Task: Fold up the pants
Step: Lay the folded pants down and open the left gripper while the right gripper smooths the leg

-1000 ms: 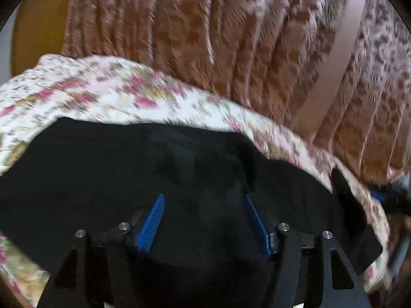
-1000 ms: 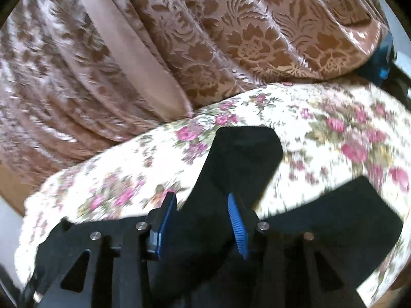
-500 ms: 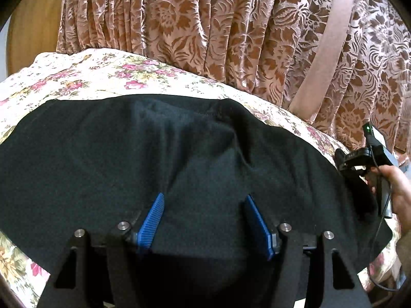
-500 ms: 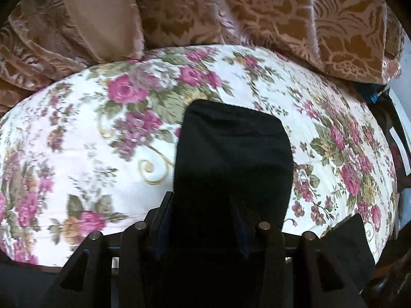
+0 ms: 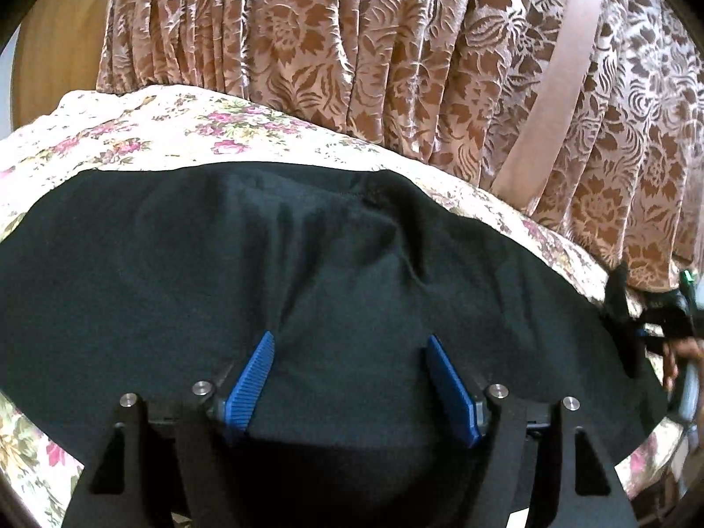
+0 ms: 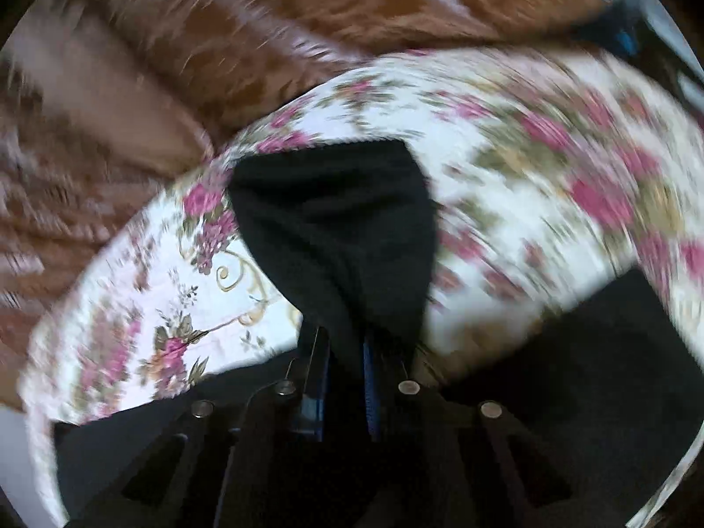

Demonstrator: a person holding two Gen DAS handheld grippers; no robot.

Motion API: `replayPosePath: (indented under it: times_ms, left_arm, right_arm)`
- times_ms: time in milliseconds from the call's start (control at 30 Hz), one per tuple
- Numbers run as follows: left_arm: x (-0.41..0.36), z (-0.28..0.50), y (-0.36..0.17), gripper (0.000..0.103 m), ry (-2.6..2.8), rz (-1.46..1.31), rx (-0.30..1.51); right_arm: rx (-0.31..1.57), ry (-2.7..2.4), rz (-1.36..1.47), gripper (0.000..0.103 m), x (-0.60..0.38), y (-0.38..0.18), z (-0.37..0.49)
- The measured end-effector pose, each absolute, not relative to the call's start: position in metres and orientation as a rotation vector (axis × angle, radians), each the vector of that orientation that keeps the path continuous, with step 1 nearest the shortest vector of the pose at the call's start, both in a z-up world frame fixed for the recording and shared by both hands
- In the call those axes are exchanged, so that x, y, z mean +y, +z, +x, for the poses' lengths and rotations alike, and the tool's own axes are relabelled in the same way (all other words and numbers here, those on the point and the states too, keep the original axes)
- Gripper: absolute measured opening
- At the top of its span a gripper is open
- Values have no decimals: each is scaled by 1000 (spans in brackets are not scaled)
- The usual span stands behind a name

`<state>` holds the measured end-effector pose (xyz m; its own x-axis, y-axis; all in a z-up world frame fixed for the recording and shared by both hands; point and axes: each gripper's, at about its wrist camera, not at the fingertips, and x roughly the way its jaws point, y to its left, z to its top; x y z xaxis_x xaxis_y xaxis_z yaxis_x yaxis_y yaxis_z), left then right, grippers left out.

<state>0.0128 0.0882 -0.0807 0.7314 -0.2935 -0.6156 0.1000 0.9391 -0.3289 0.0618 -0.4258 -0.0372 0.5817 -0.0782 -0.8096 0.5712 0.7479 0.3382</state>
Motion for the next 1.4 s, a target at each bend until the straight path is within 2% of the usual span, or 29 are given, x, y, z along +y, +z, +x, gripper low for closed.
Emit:
replayPosePath:
  times_ms: [67,133,200,333,400,433,633,833,867,900,1000,1267,1400]
  left_arm:
    - [87,12,-81,72,-216,-281,716]
    - [86,12,-81,72,-212,-270,716]
    - [85,11,-80,72,-211,-263,716]
    - [86,10,-80,72,-211,-273,715]
    - [85,10,-81,72,-209,-269,715]
    - [86,10,-81,72,-208,-265,716]
    - [90,9,-80,72,-217,-287,722]
    - [91,8,-79,73,-220,-320,719]
    - [92,9,-78,73,-225,-331,719]
    - [94,10,-78,73,-229,-343,722]
    - [98,12,-76,73,-237,-378,731]
    - [103,11,-71,73,-278,-441,723]
    - [98,8,-70,73,-294,-430,719]
  right_arm:
    - [821,-394,750,13,-438,-44,35]
    - [764,-367,867,18,-450,-54,15]
    - [705,-343,944,29,-462,-58,3]
    - [555,-293,1072,41,-472,-63,-22]
    - [515,-262,1118,53,-474,-68,-28]
    - [515,-252,1128,53,-475,-71,-27]
    - [449,-249,1221,53,-489,-77,-28]
    - [510,-293,1186,50,-491,-81,-11]
    - [493,-273,1186,41,-489,-79,-8]
    - [478,-248,1189,23,-488,-79,-8]
    - [450,-233,1144,14,-480,-70,-6]
    - [369,-178,964,13,-463,7,-60]
    - [383,-217,952,12,-468,17,-101]
